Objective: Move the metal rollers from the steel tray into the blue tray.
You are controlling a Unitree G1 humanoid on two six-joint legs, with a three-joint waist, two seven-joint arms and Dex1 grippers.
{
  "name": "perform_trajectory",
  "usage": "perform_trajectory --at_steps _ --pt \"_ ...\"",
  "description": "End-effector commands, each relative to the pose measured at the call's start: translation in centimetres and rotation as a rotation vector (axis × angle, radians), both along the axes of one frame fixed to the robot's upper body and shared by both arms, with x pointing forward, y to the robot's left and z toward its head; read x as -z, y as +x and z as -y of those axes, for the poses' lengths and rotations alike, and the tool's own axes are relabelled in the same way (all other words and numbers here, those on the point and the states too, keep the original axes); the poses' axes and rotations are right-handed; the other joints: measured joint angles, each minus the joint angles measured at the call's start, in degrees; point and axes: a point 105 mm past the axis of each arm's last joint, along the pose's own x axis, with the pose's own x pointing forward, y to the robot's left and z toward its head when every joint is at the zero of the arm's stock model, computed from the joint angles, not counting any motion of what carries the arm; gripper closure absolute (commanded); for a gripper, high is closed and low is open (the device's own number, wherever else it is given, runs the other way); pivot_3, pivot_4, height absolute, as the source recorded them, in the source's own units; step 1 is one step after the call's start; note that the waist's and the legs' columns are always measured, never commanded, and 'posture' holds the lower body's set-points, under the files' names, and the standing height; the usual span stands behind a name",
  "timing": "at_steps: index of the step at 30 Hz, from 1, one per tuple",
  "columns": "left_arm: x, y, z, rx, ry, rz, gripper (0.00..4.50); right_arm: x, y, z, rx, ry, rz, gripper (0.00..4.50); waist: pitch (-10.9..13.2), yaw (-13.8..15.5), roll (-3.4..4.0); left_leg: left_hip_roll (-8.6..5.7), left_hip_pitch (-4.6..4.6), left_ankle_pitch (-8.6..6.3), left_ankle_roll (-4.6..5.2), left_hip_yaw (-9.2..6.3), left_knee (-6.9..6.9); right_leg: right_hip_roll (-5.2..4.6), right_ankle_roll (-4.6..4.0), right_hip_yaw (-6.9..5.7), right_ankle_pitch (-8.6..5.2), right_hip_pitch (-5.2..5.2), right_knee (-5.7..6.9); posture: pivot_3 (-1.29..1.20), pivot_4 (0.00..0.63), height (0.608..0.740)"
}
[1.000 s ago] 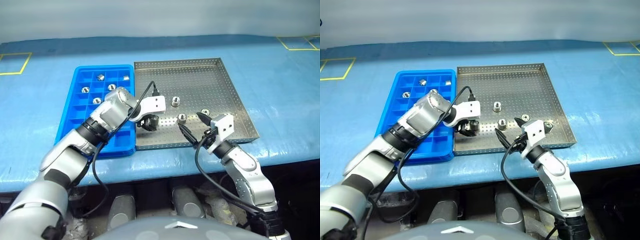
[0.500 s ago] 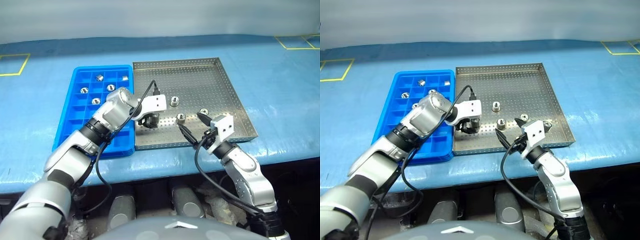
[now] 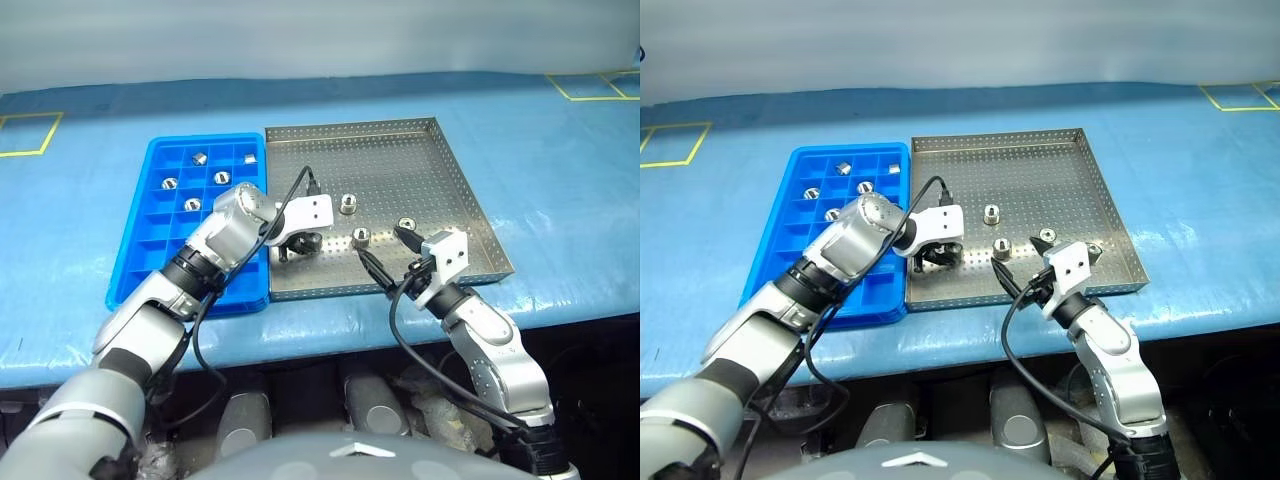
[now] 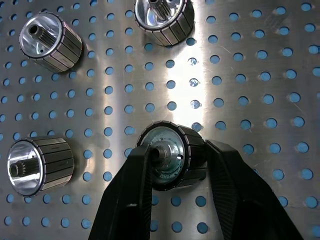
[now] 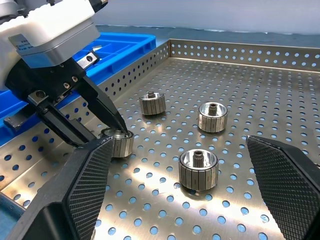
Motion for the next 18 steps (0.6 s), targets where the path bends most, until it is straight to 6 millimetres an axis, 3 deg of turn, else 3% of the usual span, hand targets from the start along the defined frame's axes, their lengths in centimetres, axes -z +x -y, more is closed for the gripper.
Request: perform_trajectory --at_steps 1,3,9,12,15,18 --pt "2.4 -1.2 -0.4 -0.014 0.032 -0.09 3.15 -1.5 0.0 0.1 0.008 0.016 0.065 0.0 -0.02 0.0 0.0 0.0 0.02 0.0 0.0 0.0 0.0 0.0 0.0 0.0 0.0 0.03 0.0 -0.23 0.15 0.74" --pt "1.6 -1.1 -0.3 -0.046 -0.025 -0.091 3.15 -1.5 0.0 0.1 0.009 0.016 0.066 0.0 -0.02 -0.07 0.01 0.0 0.04 0.0 0.0 0.01 0.0 0.0 0.0 0.01 0.0 0.04 0.0 -0.23 0.15 0.74" --pt "-4.6 0.8 0.9 -0.285 -0.462 0.021 3.15 -1.5 -0.1 0.0 0.013 0.04 0.062 0.0 0.05 -0.38 -0.03 0.0 -0.2 0.0 0.0 -0.02 0.0 -0.01 0.03 0.0 0.02 -0.2 0.0 -0.22 0.15 0.74" --pt "-7.2 1.9 0.3 -0.445 -0.655 0.099 3.15 -1.9 0.0 -0.4 -0.004 0.079 0.07 0.0 0.08 -0.21 -0.05 0.0 -0.3 0.0 0.0 -0.03 0.0 -0.01 0.35 0.0 0.21 -0.28 -0.02 -0.19 0.15 0.74" --pt "-10.7 2.9 -1.7 -0.655 -0.907 0.272 3.15 -2.5 0.3 -0.9 -0.032 0.107 0.075 0.0 0.08 -0.14 -0.05 0.0 -0.2 0.0 0.01 0.0 -0.02 -0.02 0.37 0.03 0.22 -0.21 -0.03 -0.17 0.15 0.74" --pt "-12.0 3.3 -5.2 -0.907 -1.051 0.423 3.15 -2.6 0.7 -1.3 -0.057 0.111 0.068 0.0 0.08 0.31 -0.06 0.0 -0.15 0.0 0.01 0.0 -0.01 -0.01 0.39 0.04 0.24 -0.15 -0.02 -0.14 0.15 0.74"
